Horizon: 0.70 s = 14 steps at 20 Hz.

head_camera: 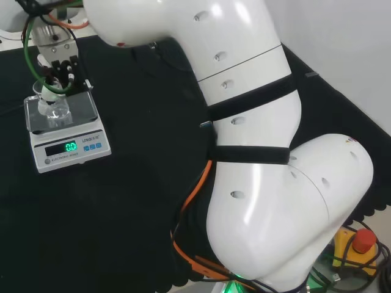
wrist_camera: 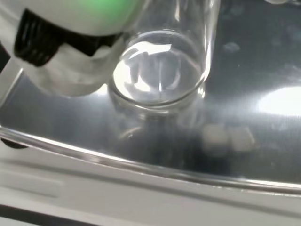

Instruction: Put the beaker on the electronic balance.

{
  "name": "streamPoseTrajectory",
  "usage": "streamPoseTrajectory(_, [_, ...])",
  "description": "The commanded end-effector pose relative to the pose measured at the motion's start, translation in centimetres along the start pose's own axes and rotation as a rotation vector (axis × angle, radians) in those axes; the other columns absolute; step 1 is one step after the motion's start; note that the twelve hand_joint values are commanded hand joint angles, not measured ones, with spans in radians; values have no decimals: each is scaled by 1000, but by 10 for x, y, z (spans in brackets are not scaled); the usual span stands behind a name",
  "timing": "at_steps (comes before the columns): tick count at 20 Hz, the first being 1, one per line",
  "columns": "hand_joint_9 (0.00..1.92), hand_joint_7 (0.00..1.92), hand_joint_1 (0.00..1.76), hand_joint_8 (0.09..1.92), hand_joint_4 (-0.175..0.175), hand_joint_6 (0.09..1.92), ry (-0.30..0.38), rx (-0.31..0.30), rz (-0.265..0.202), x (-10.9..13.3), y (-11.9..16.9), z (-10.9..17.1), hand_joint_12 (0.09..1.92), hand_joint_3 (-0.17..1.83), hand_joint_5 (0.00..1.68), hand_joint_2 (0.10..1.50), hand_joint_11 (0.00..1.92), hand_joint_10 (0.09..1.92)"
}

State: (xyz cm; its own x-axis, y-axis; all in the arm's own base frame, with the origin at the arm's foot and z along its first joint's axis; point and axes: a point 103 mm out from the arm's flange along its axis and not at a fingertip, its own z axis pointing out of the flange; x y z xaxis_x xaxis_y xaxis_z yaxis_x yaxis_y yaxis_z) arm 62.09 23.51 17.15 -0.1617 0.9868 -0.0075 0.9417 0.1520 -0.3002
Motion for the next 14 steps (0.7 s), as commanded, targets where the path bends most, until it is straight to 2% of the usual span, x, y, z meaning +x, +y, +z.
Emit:
streamPoseTrajectory(1, [1440,1091,1119,1199,-20,1002,-22,51,-5,1,-2,10,796,714,887,466,1366,457])
streamPoseTrajectory(3, [1326,961,1075,1226,-23,1056,-29,64,-14,1,-2,7,916,695,705,454,1219,509])
streamPoseTrajectory(5, [1115,775,995,1211,-42,983,-27,49,-13,0,-4,0,1108,645,420,444,981,648])
streamPoseTrajectory(8, [766,453,854,1130,-70,575,-23,16,-16,-4,-6,-15,1312,514,139,461,597,834])
streamPoseTrajectory(10, [575,264,779,1026,-66,284,-29,4,-28,-4,-9,-24,1398,423,52,485,390,881])
streamPoseTrajectory(12, [404,125,719,938,-55,98,-41,3,-46,-5,-13,-31,1467,332,13,511,213,908])
streamPoseTrajectory(14, [262,35,645,809,-40,87,-36,0,-61,-6,-17,-39,1516,248,2,526,71,916])
